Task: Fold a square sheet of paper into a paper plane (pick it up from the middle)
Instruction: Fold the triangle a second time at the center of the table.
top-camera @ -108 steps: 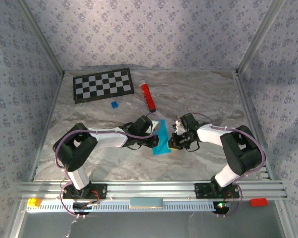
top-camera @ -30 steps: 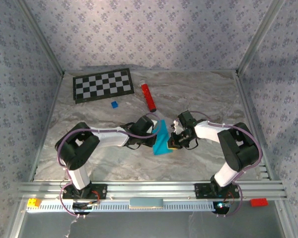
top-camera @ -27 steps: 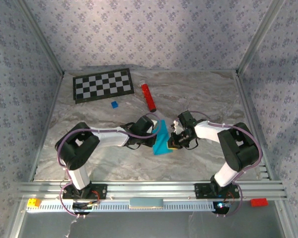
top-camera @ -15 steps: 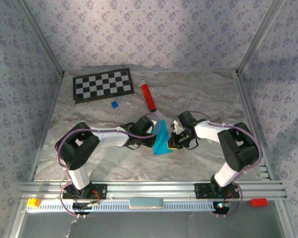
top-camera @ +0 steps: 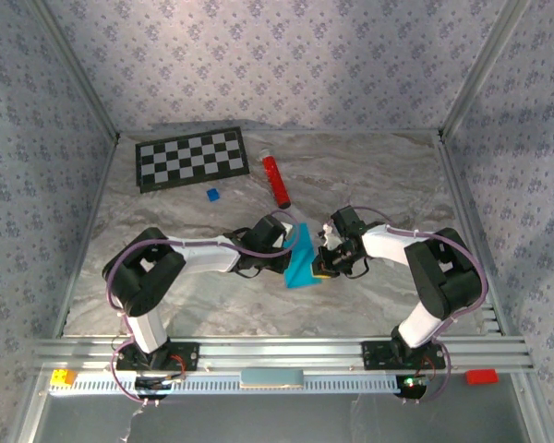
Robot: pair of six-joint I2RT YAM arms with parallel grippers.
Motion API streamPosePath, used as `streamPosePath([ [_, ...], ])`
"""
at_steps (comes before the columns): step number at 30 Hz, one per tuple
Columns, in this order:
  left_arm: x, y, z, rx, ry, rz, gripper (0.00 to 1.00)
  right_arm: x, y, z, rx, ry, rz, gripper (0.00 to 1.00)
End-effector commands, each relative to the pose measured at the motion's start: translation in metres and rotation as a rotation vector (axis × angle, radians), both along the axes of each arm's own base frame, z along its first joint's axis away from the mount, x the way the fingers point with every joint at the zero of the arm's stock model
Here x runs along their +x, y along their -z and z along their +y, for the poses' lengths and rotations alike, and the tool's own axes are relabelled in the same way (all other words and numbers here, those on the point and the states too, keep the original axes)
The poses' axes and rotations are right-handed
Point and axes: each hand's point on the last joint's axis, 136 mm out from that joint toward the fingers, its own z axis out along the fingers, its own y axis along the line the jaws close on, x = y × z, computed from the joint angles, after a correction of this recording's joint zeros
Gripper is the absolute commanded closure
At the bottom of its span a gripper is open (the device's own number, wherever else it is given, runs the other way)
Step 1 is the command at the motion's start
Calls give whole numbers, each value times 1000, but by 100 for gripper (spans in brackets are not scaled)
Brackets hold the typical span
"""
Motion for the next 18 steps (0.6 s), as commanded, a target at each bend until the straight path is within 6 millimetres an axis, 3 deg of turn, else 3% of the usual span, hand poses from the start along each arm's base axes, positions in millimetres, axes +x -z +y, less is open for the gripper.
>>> streamPosePath([
  [1,5,1,-4,2,15,-6,95,-14,19,-22,-109,14,55,94],
  [18,0,11,2,25,-1,20,98,-7,10,-17,-64,38,27,94],
])
